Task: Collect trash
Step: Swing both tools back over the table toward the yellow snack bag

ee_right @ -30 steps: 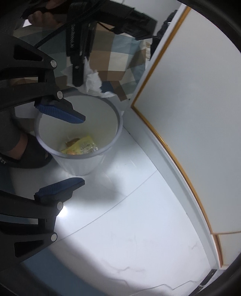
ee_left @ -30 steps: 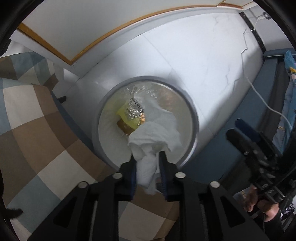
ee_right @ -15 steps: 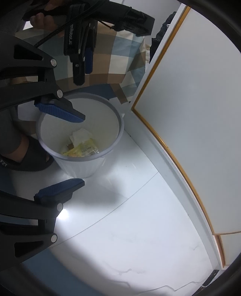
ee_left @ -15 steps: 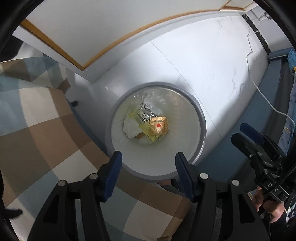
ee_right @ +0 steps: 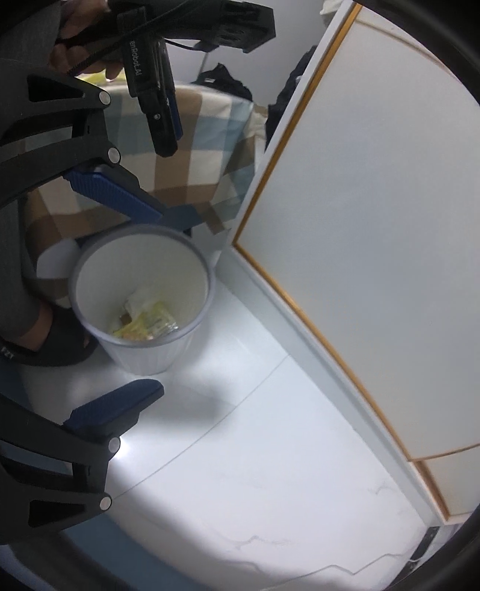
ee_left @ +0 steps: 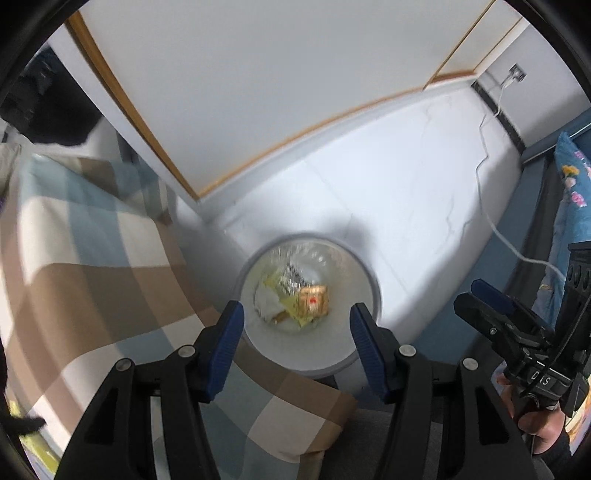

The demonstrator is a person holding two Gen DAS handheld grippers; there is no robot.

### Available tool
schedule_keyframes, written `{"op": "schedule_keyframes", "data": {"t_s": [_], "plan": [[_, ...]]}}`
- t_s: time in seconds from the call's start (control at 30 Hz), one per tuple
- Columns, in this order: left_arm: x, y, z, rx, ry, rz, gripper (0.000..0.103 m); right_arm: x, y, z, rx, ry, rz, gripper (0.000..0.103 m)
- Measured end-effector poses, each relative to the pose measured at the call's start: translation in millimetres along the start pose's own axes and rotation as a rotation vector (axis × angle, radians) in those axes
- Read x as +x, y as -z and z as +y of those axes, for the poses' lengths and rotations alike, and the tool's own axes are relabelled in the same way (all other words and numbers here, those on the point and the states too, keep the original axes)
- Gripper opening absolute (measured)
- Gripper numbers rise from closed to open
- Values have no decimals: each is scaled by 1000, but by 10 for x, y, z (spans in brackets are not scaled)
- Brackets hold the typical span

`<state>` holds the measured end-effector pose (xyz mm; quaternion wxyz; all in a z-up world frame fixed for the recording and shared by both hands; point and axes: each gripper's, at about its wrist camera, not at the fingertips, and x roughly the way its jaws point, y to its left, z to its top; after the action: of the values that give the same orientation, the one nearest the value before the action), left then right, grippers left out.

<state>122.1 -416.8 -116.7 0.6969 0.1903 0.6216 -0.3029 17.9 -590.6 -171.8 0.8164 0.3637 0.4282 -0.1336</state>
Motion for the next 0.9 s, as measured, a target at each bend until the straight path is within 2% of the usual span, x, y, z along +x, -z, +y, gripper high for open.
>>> {"op": "schedule_keyframes", "data": {"t_s": [0.1,0.23,0.33,0.37,0.4,0.47,0.6,0.73,0.8,0.9], "plan": [[-189,39,28,-12,-10,-62,55,-200,-28,130,-37,9,-46,94],[-516,179,150,-46,-17,-159,56,-505,-57,338,-104,29,-108,95],[-714,313,250,-72,-26,-222,59,-803,-85,521,-143,57,-195,95],[-818,384,313,-87,-28,-248,66,-925,-96,589,-150,67,-233,95],[-865,429,339,-96,-27,-260,70,-1046,-108,661,-157,77,-273,95],[-1009,575,457,-120,-22,-302,71,-1289,-111,829,-173,93,-351,95],[-1291,873,747,-178,-44,-398,71,-1659,-70,1220,-256,120,-454,95],[-1576,1130,1021,-243,-84,-492,71,-1949,29,1599,-319,108,-552,95],[-1713,1233,1145,-284,-101,-536,72,-2048,99,1817,-340,71,-575,95],[-1906,1421,1359,-343,-98,-607,81,-2111,240,2155,-385,16,-595,96]]}}
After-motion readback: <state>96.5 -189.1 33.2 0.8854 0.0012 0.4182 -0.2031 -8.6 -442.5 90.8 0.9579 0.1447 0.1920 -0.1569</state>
